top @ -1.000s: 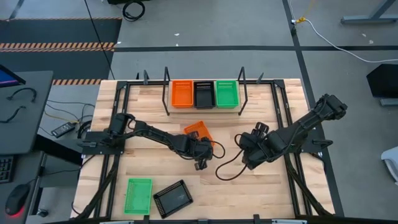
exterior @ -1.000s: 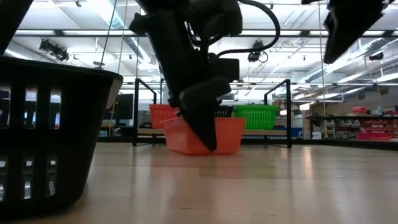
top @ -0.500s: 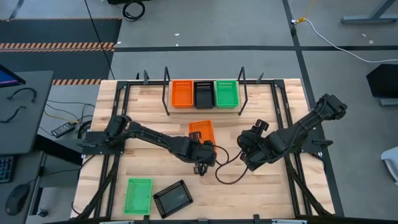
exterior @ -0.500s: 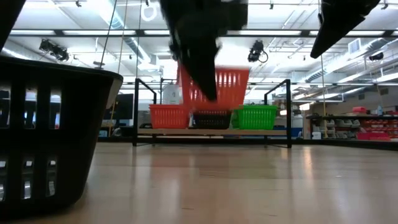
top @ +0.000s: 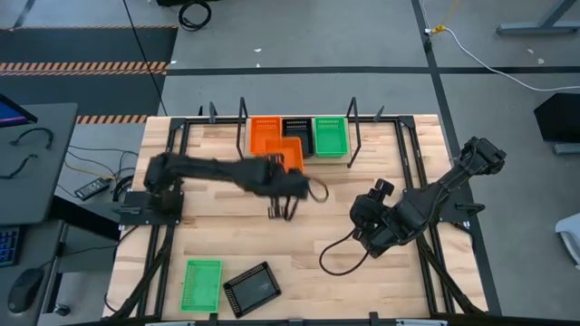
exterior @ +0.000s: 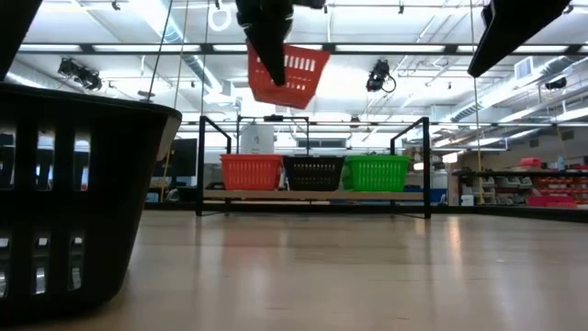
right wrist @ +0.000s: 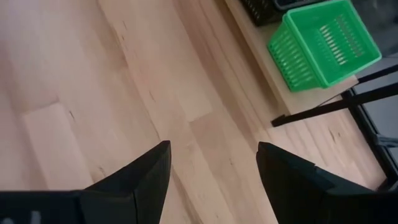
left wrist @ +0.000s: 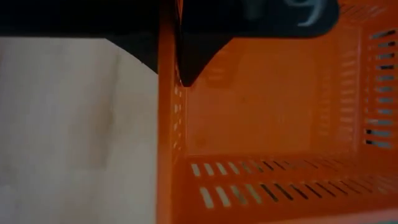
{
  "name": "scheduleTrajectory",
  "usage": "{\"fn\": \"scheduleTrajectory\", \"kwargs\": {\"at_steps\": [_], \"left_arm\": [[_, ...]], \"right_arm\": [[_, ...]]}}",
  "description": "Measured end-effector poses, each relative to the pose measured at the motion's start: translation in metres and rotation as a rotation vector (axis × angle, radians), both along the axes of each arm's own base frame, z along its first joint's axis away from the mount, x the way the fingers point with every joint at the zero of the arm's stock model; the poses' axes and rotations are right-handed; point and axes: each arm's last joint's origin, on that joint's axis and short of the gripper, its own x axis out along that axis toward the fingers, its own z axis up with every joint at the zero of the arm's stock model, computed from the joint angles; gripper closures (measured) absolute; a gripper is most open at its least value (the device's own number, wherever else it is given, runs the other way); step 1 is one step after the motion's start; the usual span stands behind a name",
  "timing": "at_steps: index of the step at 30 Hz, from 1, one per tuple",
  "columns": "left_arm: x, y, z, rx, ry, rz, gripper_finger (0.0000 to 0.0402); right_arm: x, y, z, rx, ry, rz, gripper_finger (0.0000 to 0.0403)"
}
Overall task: Stack baskets on shelf by color
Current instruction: Stack the orange bin on top of the other orange bins on the shelf
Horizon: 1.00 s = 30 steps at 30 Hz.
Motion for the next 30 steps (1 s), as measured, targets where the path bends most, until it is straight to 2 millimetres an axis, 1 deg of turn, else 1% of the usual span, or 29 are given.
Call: {"fn": "scheduleTrajectory", "kwargs": {"at_steps": [4, 6, 9, 13, 16, 19, 21, 24, 26, 30], "left_arm": [[-0.016, 0.041, 0.012, -0.054, -0.02, 0.026, 0.04], [-0.023, 0.059, 0.013, -0.111, -0.043, 0.033, 0.04], [-0.035, 0.084, 0.006, -0.173, -0.059, 0.044, 0.04], [-0.049, 0.11, -0.008, -0.181, -0.038, 0.07, 0.04], [-0.056, 0.125, -0.018, -0.168, -0.016, 0.067, 0.04], [-0.059, 0.138, -0.024, -0.152, -0.04, 0.047, 0.04], [-0.06, 0.146, -0.028, -0.188, -0.066, 0.027, 0.04], [-0.06, 0.156, -0.034, -0.196, -0.104, -0.003, 0.04], [-0.063, 0.162, -0.038, -0.192, -0.099, -0.002, 0.0401], [-0.067, 0.171, -0.038, -0.176, -0.085, -0.025, 0.04]], "right_arm": [[-0.002, 0.003, 0.001, -0.029, -0.022, 0.015, 0.0161], [-0.002, 0.003, 0.001, -0.055, -0.03, 0.025, 0.0161], [0.0, 0.0, 0.003, -0.145, -0.078, 0.026, 0.0161], [0.007, -0.012, 0.007, -0.307, -0.142, 0.0, 0.0161], [0.013, -0.025, 0.011, -0.36, -0.145, -0.044, 0.0161], [0.021, -0.038, 0.017, -0.368, -0.128, -0.083, 0.0161], [0.025, -0.046, 0.019, -0.374, -0.117, -0.107, 0.0161], [0.03, -0.059, 0.024, -0.383, -0.099, -0.146, 0.0161], [0.033, -0.067, 0.026, -0.381, -0.101, -0.18, 0.0161], [0.039, -0.081, 0.028, -0.372, -0.124, -0.25, 0.0161]]}}
